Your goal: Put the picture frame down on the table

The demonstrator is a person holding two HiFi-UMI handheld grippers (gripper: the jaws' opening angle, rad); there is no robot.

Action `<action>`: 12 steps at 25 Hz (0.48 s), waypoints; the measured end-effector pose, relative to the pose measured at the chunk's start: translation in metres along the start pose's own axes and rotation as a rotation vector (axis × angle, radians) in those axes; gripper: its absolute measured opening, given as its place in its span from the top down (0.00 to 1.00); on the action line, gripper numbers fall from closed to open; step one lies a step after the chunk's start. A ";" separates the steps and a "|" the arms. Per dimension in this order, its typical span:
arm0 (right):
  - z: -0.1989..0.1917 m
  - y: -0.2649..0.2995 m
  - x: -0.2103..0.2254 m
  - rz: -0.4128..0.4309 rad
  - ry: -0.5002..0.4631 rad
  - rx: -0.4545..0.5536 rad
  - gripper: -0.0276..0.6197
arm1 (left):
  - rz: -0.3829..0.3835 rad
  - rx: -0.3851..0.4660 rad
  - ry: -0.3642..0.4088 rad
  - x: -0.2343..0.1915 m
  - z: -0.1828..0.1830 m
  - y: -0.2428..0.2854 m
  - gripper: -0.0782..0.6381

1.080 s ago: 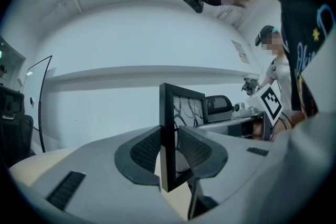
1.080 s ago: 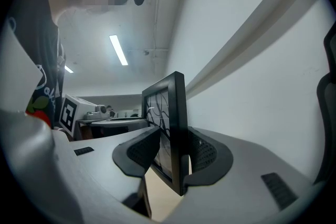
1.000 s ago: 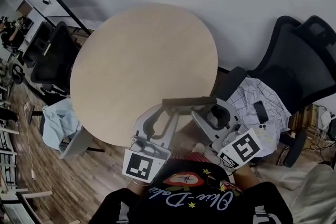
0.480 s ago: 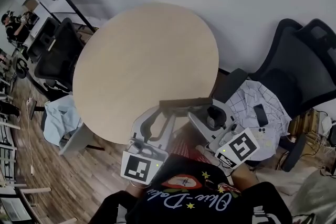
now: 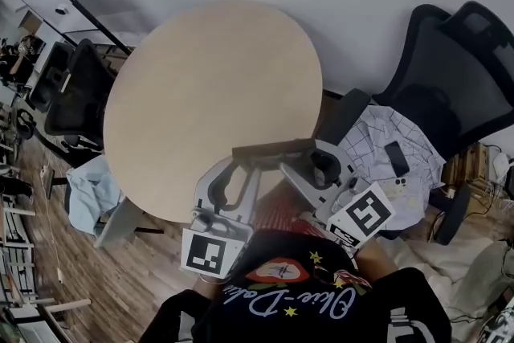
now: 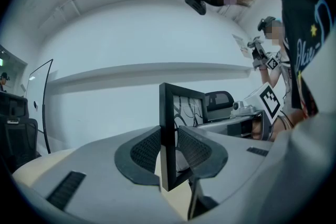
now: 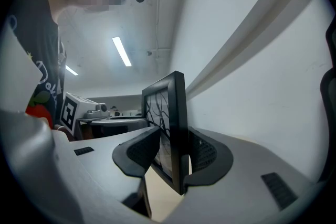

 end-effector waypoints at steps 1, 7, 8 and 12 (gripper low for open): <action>-0.001 0.001 0.000 -0.001 0.006 -0.001 0.76 | -0.002 -0.002 0.005 -0.001 0.000 0.001 0.77; -0.004 0.013 0.003 -0.022 -0.008 -0.018 0.76 | -0.012 0.009 -0.013 -0.015 -0.008 0.006 0.77; -0.004 0.015 0.004 -0.026 -0.012 -0.021 0.76 | -0.015 0.014 -0.015 -0.018 -0.009 0.007 0.76; -0.006 0.026 0.007 -0.037 -0.023 -0.039 0.76 | -0.019 0.019 -0.029 -0.029 -0.015 0.012 0.76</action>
Point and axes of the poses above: the fingertips, and each gripper's own axes: y forward along the fingers, x to its right, z out of its top, the point moved 10 cm from there along -y, backward along the fingers, and after that the axes turned 15 degrees about -z, right-handed, at the moved point
